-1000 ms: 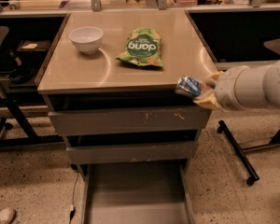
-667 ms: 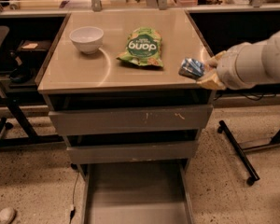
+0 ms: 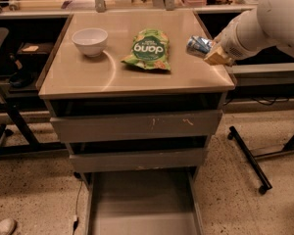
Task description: Pick redbull can from bottom drawer and place on counter
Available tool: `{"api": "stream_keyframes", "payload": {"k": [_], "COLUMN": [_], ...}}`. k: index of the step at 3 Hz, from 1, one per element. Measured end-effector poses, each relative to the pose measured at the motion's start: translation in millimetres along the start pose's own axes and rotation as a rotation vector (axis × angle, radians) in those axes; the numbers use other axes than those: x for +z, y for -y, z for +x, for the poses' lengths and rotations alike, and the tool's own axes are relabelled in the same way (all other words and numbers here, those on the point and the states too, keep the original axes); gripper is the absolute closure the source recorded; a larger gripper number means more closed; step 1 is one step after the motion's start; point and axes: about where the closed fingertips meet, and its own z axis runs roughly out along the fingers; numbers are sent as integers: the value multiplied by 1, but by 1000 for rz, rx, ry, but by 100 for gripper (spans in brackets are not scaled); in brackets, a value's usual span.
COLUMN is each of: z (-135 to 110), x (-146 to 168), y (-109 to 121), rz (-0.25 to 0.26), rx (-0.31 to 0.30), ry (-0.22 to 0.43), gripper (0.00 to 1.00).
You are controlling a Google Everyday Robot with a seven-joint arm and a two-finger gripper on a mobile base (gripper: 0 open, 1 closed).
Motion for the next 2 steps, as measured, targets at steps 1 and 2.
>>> {"api": "stream_keyframes", "payload": {"k": [1,2], "z": [-1,1], "x": [24,49], "y": [3,16], "rz": [-29,-49], "rx": [35,81], "ry": [-7,-21], "gripper": [100,100]}}
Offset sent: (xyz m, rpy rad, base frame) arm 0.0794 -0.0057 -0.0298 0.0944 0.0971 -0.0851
